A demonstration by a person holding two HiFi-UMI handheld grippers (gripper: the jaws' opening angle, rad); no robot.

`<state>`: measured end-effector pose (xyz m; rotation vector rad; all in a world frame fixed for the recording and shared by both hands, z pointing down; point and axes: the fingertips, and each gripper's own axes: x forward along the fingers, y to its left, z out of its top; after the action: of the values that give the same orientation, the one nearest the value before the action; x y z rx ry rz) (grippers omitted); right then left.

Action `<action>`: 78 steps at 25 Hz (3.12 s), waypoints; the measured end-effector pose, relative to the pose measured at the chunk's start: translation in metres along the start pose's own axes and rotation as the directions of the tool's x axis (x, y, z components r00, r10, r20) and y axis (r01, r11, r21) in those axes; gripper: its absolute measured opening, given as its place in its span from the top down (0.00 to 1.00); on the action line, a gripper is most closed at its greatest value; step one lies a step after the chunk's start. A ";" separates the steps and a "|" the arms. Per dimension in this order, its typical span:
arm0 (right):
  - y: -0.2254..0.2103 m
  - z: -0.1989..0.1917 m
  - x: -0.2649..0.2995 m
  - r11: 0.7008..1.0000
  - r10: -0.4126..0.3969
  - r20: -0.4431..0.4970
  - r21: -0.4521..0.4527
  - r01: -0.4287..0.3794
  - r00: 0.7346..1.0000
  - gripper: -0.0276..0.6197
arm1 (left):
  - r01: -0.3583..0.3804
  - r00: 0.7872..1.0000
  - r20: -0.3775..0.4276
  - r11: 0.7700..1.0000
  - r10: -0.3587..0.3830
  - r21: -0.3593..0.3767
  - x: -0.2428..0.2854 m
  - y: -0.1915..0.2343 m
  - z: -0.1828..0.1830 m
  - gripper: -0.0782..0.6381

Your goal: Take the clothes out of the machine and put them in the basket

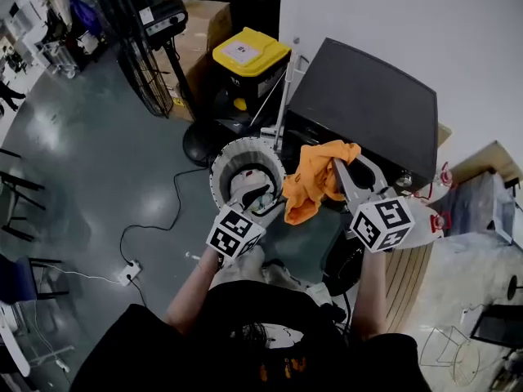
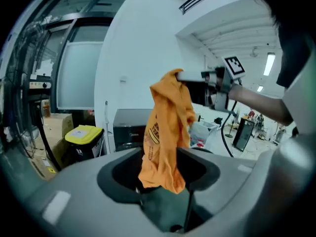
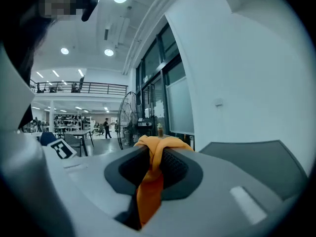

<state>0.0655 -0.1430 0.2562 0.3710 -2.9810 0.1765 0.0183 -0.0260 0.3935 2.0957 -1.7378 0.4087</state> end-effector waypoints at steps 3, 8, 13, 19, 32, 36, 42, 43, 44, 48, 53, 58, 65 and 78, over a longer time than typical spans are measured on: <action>0.020 0.029 0.013 0.998 0.050 0.045 -0.029 -0.049 0.998 0.83 | 0.026 0.994 -0.109 0.999 -0.023 0.025 0.009 0.005 -0.036 0.46; 0.060 0.075 0.033 0.987 0.158 0.136 -0.046 -0.153 0.978 0.83 | -0.007 0.984 -0.178 0.998 -0.004 -0.056 0.032 0.034 -0.072 0.34; 0.092 0.099 0.064 0.975 0.216 0.149 -0.089 -0.205 0.965 0.83 | -0.083 0.995 -0.074 0.984 0.072 -0.159 0.035 0.082 -0.051 0.42; 0.106 0.106 0.106 0.976 0.213 0.158 -0.088 -0.201 0.964 0.83 | -0.148 0.988 0.029 0.974 0.155 -0.173 0.014 0.143 -0.024 0.82; 0.099 0.071 0.179 0.995 0.095 0.118 0.018 -0.098 0.988 0.83 | -0.079 0.911 0.396 0.991 0.115 -0.108 -0.055 0.227 0.119 0.83; 0.093 0.050 0.196 0.997 0.061 0.082 0.048 -0.065 0.995 0.83 | -0.041 0.921 0.385 0.998 0.053 -0.039 -0.050 0.228 0.125 0.83; 0.081 0.001 0.222 0.995 0.022 -0.020 0.096 -0.020 1.000 0.83 | -0.005 0.961 0.277 0.998 0.022 -0.062 -0.026 0.245 0.085 0.83; 0.079 -0.008 0.227 0.994 0.016 -0.036 0.111 -0.012 0.999 0.83 | -0.001 0.965 0.261 0.998 0.018 -0.067 -0.022 0.248 0.078 0.83; 0.077 -0.018 0.231 0.992 0.009 -0.051 0.126 -0.003 0.999 0.83 | 0.005 0.970 0.244 0.997 0.013 -0.072 -0.019 0.251 0.072 0.83; 0.070 -0.053 0.245 0.984 -0.006 -0.103 0.177 0.025 0.995 0.83 | 0.031 0.984 0.179 0.995 -0.015 -0.090 -0.006 0.257 0.047 0.83; 0.061 -0.104 0.262 0.979 -0.022 -0.201 0.193 0.061 0.979 0.83 | 0.072 0.996 0.064 0.993 -0.066 -0.092 0.017 0.255 0.004 0.83; 0.050 -0.163 0.277 0.969 -0.024 -0.306 0.226 0.097 0.952 0.83 | 0.096 0.992 -0.073 0.991 -0.103 -0.090 0.044 0.254 -0.047 0.83; 0.040 -0.241 0.299 0.964 -0.013 -0.439 0.234 0.129 0.898 0.82 | 0.064 0.965 -0.246 0.992 -0.089 -0.106 0.076 0.276 -0.117 0.83; 0.044 -0.352 0.312 0.928 0.029 -0.661 0.296 0.225 0.750 0.54 | 0.015 0.912 -0.401 0.986 -0.081 -0.165 0.089 0.295 -0.192 0.61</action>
<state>-0.2044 -0.1274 0.6438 0.4001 -2.2054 0.6939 -0.2502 -0.0599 0.6359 1.7809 -1.4219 0.6209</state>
